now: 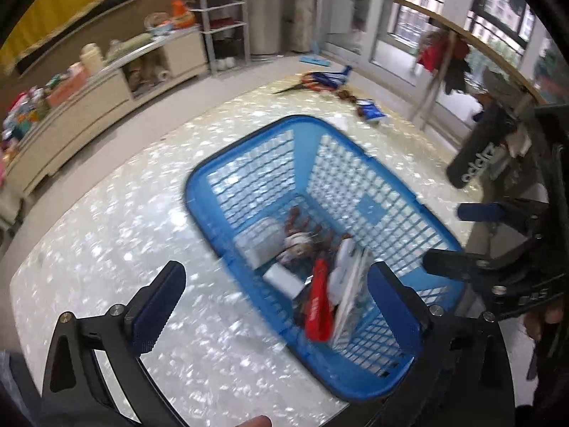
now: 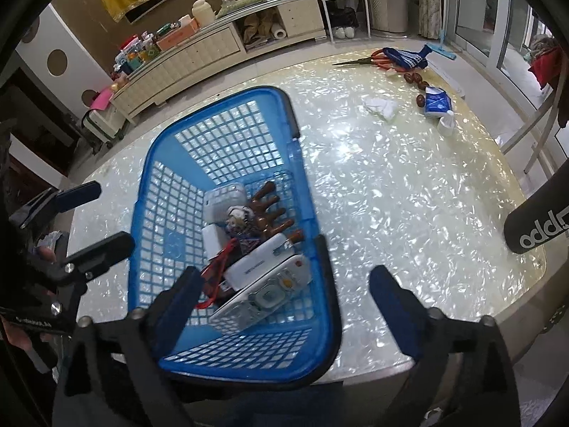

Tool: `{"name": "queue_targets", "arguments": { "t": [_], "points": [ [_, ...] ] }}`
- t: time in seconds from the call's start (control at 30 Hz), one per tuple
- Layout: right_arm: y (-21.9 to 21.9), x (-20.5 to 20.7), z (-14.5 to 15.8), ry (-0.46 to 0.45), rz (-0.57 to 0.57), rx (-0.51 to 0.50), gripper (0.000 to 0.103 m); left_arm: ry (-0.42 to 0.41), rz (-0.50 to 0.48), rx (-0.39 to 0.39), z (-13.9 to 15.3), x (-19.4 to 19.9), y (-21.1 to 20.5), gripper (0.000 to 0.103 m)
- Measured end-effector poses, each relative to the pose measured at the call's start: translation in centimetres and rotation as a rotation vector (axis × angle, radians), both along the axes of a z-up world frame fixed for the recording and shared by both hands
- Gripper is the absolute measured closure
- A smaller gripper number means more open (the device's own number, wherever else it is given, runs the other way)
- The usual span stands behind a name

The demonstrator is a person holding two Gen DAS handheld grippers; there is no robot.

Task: Organize rigid objects

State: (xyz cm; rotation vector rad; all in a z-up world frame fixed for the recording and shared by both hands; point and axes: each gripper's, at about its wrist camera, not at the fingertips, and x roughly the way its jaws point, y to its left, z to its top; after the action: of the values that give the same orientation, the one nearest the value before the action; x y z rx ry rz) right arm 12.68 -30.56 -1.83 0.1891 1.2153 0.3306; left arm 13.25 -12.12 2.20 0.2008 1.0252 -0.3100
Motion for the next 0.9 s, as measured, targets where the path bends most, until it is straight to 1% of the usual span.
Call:
{"name": "queue_targets", "arguments": {
  "t": [0.1, 0.23, 0.33, 0.5, 0.53, 0.6, 0.7, 0.83, 0.9],
  "points": [
    [0.6, -0.8, 0.5, 0.002, 0.002, -0.001, 0.0, -0.006, 0.064, 0.0, 0.1, -1.3, 1.2, 0.0],
    [1.5, -2.4, 1.4, -0.015, 0.011, -0.021, 0.0, -0.005, 0.117, -0.036, 0.2, -3.0, 2.7, 0.0],
    [1.9, -3.4, 2.3, -0.038, 0.003, -0.04, 0.0, -0.021, 0.131, -0.047, 0.4, -4.7, 3.2, 0.0],
    [3.0, -5.0, 3.4, -0.064, 0.01, -0.068, 0.0, -0.038, 0.157, -0.1, 0.8, -6.6, 4.4, 0.0],
    [3.1, -5.3, 3.6, -0.077, 0.005, -0.072, 0.0, -0.04, 0.163, -0.114, 1.0, -7.1, 4.6, 0.0],
    [3.4, -6.3, 4.3, -0.13, -0.011, -0.078, 0.0, -0.051, 0.156, -0.131, 1.5, -7.9, 4.7, 0.0],
    [4.2, -7.3, 5.0, -0.18, -0.016, -0.086, 0.0, -0.081, 0.164, -0.124, 2.1, -8.9, 5.0, 0.0],
    [5.4, -7.7, 5.2, -0.19, 0.019, -0.111, 0.0, -0.095, 0.184, -0.154, 2.6, -9.6, 5.9, 0.0],
    [5.7, -7.8, 5.2, -0.195, 0.024, -0.118, 0.0, -0.104, 0.181, -0.148, 2.7, -10.0, 6.1, 0.0]
  ]
}}
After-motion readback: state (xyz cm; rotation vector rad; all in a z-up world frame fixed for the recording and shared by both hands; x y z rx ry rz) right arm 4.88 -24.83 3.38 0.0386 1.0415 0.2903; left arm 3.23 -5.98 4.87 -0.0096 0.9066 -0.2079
